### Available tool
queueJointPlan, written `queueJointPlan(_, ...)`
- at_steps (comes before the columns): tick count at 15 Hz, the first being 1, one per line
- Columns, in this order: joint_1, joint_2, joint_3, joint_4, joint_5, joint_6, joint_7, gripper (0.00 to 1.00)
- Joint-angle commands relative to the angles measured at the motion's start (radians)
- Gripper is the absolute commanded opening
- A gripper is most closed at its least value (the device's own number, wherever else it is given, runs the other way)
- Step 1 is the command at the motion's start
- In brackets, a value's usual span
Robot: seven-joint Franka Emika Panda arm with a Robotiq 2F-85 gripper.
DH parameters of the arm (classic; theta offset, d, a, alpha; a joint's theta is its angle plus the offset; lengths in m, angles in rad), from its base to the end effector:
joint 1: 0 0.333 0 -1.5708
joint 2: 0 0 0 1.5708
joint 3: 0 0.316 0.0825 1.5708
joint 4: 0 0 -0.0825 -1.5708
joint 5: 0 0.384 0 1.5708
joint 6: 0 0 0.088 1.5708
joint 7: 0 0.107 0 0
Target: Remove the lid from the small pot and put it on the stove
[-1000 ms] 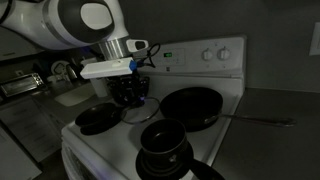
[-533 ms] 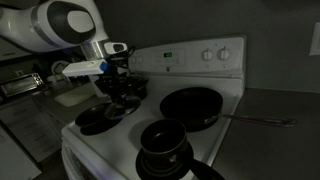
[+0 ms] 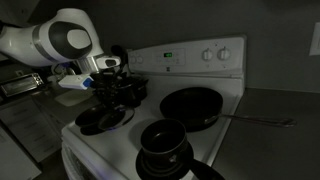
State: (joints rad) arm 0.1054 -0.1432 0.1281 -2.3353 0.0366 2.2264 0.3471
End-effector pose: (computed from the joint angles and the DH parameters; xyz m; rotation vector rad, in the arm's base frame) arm 0.4749 0.1147 0.3966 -3.1138 0.2127 -0.0449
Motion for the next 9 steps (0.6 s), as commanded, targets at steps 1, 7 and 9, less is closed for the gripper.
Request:
queueJointPlan(1,-0.007,-0.002,-0.003,-0.079,0.043,0.154,0.024,0.15)
queueJointPlan(7,-0.014,0.064,-0.003,-0.167,0.025,0.383,0.077,0.15)
queueJointPlan(9,-0.006,0.075,-0.007,-0.170,0.055,0.387,0.048,0.15)
